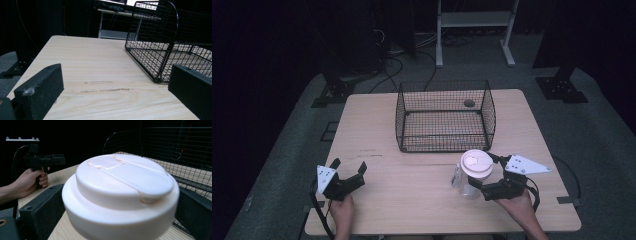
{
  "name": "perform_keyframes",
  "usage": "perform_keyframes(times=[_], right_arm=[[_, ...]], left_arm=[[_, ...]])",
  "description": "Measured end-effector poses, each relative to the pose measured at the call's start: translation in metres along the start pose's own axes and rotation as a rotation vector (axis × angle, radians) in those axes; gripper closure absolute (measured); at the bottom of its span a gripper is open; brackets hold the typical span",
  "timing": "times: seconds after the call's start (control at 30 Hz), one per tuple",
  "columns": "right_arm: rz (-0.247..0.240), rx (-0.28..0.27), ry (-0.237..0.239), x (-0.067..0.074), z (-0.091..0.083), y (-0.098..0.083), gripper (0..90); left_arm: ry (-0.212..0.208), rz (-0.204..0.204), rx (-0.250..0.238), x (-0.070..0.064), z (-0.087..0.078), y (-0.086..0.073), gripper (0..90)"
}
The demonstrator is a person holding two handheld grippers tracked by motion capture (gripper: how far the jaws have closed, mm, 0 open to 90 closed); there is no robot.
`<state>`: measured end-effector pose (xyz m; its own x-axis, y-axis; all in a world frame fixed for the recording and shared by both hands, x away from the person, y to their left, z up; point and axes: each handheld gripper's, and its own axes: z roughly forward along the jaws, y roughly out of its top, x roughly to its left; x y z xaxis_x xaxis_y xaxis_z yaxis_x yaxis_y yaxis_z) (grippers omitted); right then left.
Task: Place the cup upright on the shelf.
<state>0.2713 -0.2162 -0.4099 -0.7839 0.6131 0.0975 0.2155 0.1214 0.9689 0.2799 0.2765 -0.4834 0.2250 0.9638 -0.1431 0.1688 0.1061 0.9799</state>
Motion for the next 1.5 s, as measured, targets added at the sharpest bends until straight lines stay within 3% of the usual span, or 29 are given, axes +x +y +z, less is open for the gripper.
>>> perform_keyframes(times=[0.73,0.97,1.1,1.33,1.5], right_arm=[[-0.027,-0.018,-0.019,0.003,0.007,0.0,4.1],[-0.013,0.011,-0.011,0.0,0.009,0.005,4.3],[-0.029,0.019,-0.03,0.0,0.011,0.01,4.4],[-0.022,-0.01,-0.028,-0.005,0.013,0.031,4.4],[-0.029,-0.026,-0.035,-0.012,0.017,0.06,4.4]], left_arm=[[-0.002,0.001,-0.01,0.0,-0.001,0.0,0.0],[-0.002,0.001,-0.011,0.0,-0.001,0.0,0.0],[-0.003,-0.003,-0.013,0.0,-0.002,0.0,0.0],[-0.007,-0.014,-0.016,0.001,-0.002,0.001,0.0],[-0.004,-0.021,-0.016,0.002,-0.002,0.0,0.0]])
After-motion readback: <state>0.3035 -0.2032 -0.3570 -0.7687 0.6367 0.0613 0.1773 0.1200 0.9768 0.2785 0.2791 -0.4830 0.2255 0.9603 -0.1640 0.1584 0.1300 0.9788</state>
